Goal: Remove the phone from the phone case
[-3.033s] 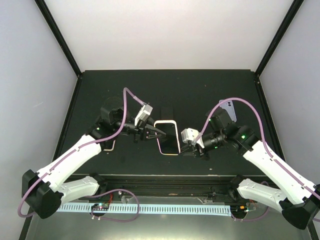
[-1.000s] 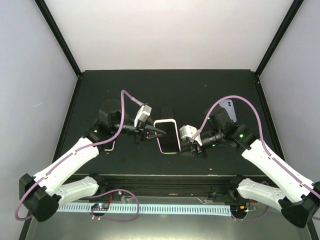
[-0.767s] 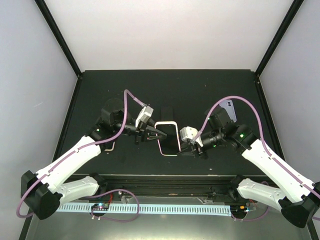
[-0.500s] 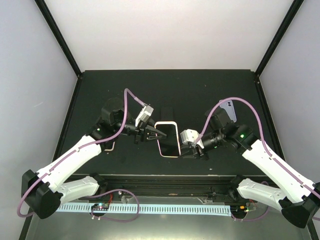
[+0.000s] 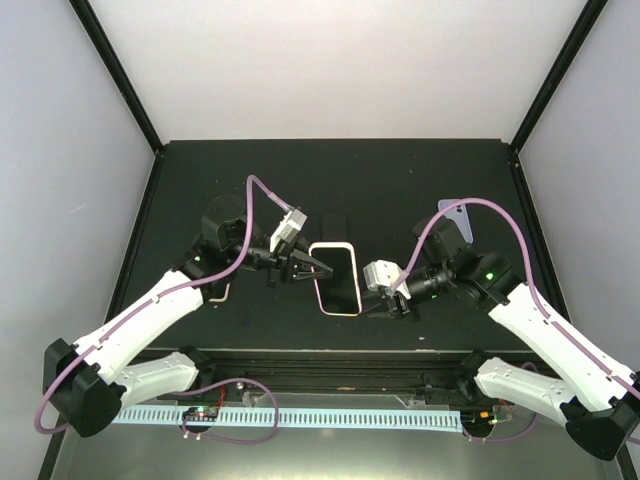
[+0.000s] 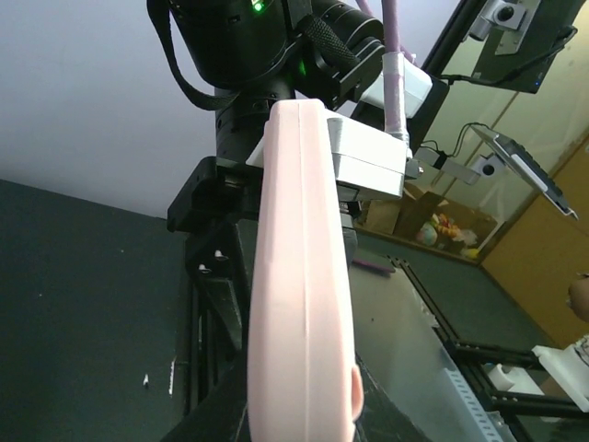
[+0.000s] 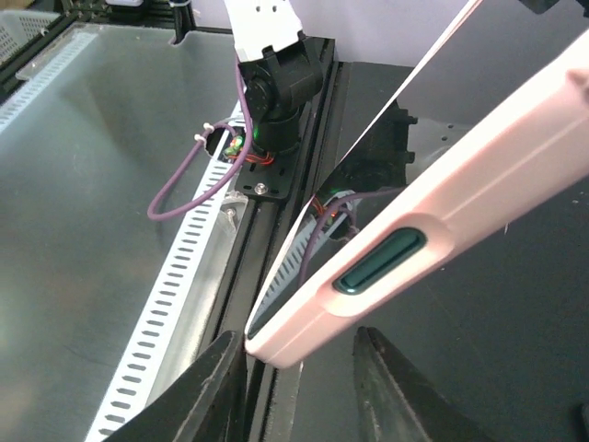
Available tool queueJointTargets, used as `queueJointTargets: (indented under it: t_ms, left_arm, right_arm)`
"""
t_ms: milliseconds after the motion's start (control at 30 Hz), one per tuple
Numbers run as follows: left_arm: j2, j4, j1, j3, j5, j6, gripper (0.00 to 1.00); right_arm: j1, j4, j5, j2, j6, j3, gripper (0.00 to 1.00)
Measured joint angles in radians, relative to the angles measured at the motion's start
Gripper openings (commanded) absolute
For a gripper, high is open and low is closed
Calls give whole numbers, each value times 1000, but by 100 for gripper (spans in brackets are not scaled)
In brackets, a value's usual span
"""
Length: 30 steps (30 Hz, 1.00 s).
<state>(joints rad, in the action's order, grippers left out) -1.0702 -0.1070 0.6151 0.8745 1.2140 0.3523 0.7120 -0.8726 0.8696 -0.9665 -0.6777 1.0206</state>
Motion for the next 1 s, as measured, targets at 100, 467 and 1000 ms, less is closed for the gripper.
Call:
queueJointTargets:
  t_ms: [100, 467, 1000]
  left_arm:
    - [-3, -11, 0, 0, 3, 4, 2]
    - [-17, -36, -1, 0, 13, 7, 2]
    - [-56, -44, 43, 0, 43, -8, 2]
  right_arm:
    - [0, 5, 5, 0, 4, 0, 23]
    - [5, -10, -42, 6, -32, -2, 14]
    - [16, -72, -130, 12, -115, 2, 10]
